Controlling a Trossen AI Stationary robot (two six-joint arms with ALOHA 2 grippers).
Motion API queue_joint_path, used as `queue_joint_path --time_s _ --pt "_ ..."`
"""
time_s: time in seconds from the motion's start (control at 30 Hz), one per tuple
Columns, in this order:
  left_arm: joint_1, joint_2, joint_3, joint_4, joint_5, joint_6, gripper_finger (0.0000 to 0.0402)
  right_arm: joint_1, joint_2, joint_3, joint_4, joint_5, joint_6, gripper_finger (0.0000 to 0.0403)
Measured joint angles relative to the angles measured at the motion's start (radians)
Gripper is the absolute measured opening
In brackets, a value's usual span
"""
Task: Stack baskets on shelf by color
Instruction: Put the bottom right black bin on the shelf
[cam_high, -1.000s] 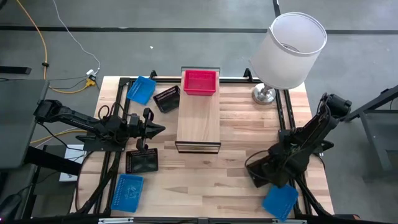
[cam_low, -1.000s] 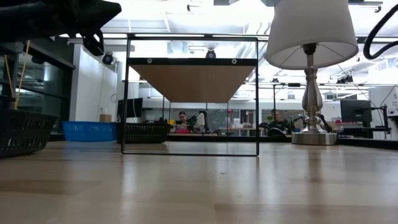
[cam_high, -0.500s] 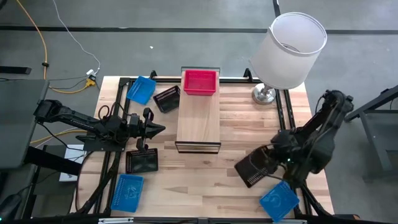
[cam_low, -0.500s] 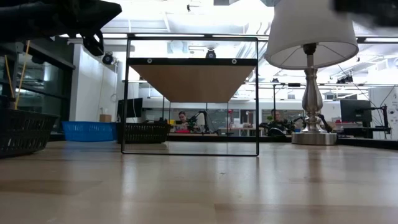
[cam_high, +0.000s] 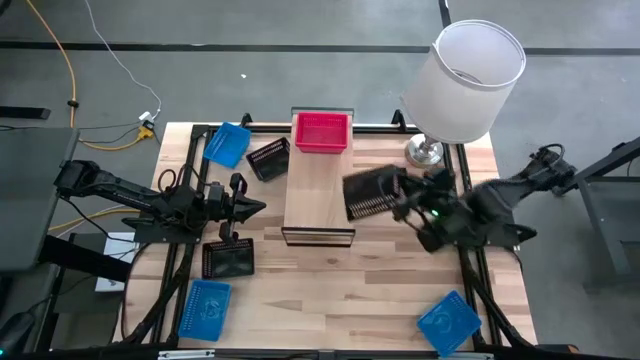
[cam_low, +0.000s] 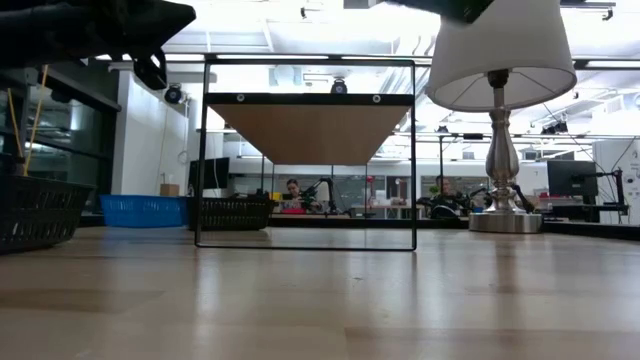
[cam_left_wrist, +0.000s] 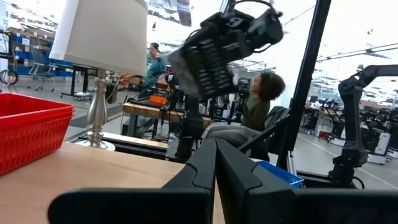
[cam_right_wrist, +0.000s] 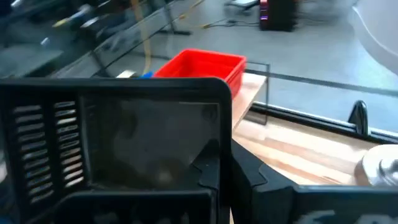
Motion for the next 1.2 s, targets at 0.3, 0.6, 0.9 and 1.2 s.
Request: queue_joint_path --time_s 0.3,0.6,0.9,1.2 --pt "0.0 0.0 0.0 0.0 0.0 -0.001 0.0001 -0.286 0.001 -0.292 0.781 -0.186 -0.416 0.0" --pt "0.0 0.0 0.0 0.0 0.0 -0.002 0.0001 -0.411 0.002 -0.472 1.118 -0.29 -0.467 0.0" --pt "0.0 0.0 0.0 0.002 -0.017 -0.002 0.0001 -0.419 0.092 -0.474 1.197 -0.302 -0.458 0.0" --pt "0.0 0.0 0.0 -0.004 -0.025 -0.001 0.0001 -0.424 0.153 -0.474 1.272 -0.286 -0.485 0.0"
